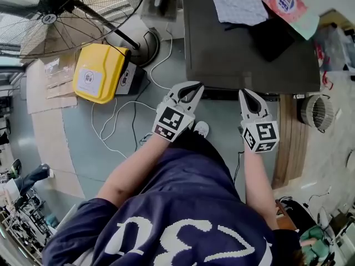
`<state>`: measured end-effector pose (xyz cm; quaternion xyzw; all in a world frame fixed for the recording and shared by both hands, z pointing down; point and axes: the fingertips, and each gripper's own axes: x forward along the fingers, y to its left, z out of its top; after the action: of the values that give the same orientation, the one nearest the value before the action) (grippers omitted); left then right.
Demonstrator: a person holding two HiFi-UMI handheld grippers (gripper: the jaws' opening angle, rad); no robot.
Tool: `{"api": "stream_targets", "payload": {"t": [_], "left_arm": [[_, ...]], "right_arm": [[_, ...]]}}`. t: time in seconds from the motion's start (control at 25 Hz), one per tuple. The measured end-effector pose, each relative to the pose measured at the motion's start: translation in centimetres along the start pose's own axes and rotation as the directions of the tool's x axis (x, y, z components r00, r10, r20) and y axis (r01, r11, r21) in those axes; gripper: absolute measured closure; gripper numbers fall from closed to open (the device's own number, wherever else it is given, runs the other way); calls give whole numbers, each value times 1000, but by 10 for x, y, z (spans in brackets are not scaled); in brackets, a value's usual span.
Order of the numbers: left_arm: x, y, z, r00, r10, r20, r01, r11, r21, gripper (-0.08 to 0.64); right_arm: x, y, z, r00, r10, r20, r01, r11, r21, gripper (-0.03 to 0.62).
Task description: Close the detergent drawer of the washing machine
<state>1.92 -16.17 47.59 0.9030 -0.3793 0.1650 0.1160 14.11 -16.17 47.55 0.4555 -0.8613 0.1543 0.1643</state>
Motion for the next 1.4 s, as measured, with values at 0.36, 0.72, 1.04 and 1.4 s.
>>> {"api": "stream_targets", "payload": {"t": [0.36,0.72,1.04,1.4], "left_arm": [[-25,33,87,984,95,148,-100,994,32,541],[-68,45,158,954,135,266,-146,989,21,541],[-106,43,198,910,155,384,-186,982,44,541],[-135,40,206,913,194,360,-225,973,47,541]], "right_arm": [[-27,1,104,973,-61,222,69,997,-31,577],[-69,23,193,905,-122,408,146,989,-28,577],[-109,51,230,853,-122,507,179,982,-64,578],[-143,72,248,825,-133,549,202,977,-67,578]]}}
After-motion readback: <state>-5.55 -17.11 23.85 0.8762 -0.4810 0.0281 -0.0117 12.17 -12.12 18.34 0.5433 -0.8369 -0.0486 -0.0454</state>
